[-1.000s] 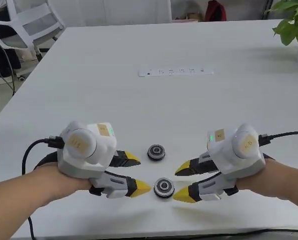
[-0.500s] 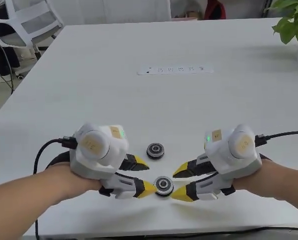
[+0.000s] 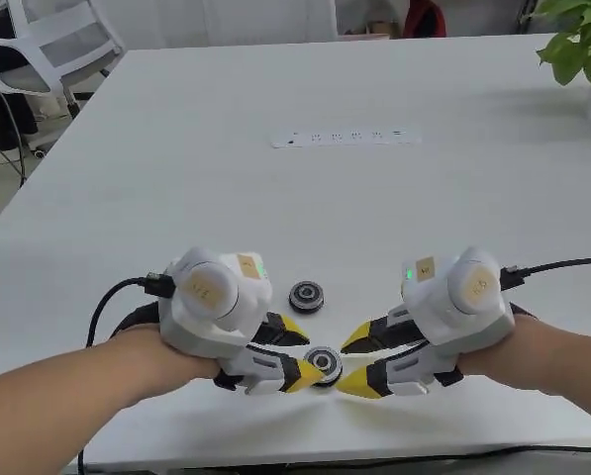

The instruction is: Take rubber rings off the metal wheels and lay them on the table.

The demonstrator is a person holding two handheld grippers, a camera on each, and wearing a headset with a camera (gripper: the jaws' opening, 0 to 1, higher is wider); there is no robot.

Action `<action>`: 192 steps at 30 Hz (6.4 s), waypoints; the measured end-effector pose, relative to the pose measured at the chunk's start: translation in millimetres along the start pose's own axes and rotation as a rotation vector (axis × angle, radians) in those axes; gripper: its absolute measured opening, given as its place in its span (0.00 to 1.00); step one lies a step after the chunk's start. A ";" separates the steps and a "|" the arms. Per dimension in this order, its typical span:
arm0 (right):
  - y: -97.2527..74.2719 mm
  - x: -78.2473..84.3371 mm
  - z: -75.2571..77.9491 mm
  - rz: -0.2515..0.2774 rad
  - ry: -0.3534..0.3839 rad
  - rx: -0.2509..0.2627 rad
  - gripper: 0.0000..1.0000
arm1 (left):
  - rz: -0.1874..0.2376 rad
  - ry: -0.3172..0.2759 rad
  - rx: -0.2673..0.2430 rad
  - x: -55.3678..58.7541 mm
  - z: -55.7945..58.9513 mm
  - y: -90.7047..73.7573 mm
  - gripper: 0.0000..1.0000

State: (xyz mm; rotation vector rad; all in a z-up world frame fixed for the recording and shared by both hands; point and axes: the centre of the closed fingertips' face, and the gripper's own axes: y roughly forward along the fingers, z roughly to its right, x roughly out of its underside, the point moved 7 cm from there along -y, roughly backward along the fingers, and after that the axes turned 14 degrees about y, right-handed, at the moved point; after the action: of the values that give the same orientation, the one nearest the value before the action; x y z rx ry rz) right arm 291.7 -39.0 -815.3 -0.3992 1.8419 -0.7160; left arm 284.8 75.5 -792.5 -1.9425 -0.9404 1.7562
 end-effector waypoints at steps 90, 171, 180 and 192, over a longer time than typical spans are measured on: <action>-0.1 6.2 6.0 0.014 0.155 0.016 0.00 | -0.004 0.056 -0.083 3.8 6.4 12.6 0.14; -7.4 -5.6 0.4 0.125 0.380 -0.045 0.00 | -0.025 0.047 -0.096 1.8 8.4 13.5 0.13; -8.8 -6.6 2.3 0.140 0.386 -0.038 0.00 | -0.029 0.040 -0.082 0.6 7.1 13.5 0.14; -11.5 -9.4 3.0 0.160 0.397 -0.040 0.00 | -0.009 0.049 -0.076 -7.7 7.8 3.4 0.19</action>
State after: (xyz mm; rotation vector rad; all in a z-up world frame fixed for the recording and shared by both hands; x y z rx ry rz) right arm 297.4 -43.2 -801.8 -0.1361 2.2348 -0.6835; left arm 277.9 66.6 -790.3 -2.0150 -1.0117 1.6833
